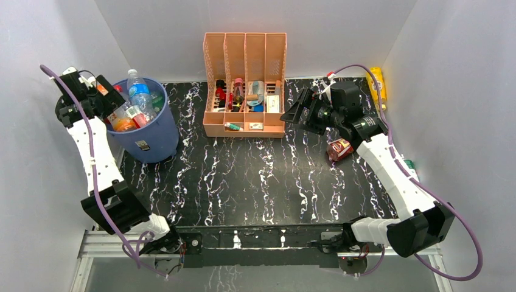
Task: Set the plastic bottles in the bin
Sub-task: Place the plastic bottle in the trash bin.
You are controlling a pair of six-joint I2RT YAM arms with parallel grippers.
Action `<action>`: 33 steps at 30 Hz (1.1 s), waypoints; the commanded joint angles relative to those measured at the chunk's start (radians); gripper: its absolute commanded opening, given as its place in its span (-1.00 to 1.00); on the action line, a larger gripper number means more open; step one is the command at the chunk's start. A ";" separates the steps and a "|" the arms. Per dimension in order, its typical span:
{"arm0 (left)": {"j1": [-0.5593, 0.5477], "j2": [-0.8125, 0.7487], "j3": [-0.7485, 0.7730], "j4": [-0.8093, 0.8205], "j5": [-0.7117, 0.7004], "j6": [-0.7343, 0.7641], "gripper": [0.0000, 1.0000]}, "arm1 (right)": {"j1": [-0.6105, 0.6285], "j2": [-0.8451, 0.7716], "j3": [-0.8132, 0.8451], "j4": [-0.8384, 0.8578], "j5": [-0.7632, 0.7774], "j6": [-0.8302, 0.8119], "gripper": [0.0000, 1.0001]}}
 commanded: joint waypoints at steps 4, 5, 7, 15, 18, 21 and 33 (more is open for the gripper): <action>-0.001 -0.072 0.137 -0.093 0.032 -0.013 0.96 | 0.000 0.000 -0.007 0.052 -0.028 -0.008 0.96; -0.001 -0.077 0.155 -0.102 0.054 -0.021 0.96 | 0.000 0.001 -0.006 0.052 -0.027 -0.008 0.96; -0.003 -0.091 0.181 -0.113 0.130 -0.042 0.96 | 0.000 0.005 -0.005 0.052 -0.028 -0.008 0.96; -0.058 -0.150 0.082 -0.074 0.276 -0.108 0.14 | 0.004 0.005 -0.018 0.065 -0.035 0.000 0.90; -0.065 -0.141 0.032 -0.043 0.274 -0.114 -0.17 | 0.005 0.001 -0.029 0.071 -0.035 0.005 0.89; -0.068 -0.134 -0.058 0.010 0.218 -0.118 -0.24 | 0.009 -0.003 -0.036 0.075 -0.035 0.010 0.88; -0.098 -0.138 -0.246 0.072 0.205 -0.111 -0.26 | 0.010 -0.005 -0.055 0.080 -0.024 0.007 0.87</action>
